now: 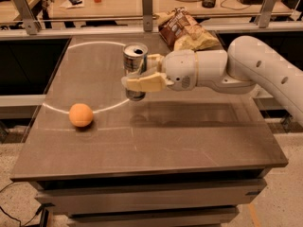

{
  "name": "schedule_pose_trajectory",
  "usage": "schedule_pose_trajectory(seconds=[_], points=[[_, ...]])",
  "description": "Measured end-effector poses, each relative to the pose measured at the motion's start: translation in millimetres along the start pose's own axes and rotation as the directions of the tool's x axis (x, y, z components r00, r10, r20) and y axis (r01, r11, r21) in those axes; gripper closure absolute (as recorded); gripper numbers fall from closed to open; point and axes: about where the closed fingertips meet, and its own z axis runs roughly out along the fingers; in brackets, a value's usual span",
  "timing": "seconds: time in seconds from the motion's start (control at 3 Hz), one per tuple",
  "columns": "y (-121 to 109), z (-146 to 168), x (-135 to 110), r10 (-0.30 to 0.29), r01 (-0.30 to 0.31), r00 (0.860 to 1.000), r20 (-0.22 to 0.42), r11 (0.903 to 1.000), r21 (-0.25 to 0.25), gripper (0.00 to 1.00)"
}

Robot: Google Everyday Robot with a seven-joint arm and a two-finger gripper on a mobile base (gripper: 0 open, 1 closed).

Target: Move redbull can near orange

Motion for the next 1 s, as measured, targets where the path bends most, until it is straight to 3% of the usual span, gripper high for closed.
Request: schedule_pose_trajectory(seconds=[0.33,1.0], points=[[8.9,20.2,5.9,0.007,-0.007,1.000,-0.004,0.9984,-0.055,1.00],[32.6,56.5,18.3,0.020,-0.024,0.999,-0.026,0.9835,-0.179,1.00]])
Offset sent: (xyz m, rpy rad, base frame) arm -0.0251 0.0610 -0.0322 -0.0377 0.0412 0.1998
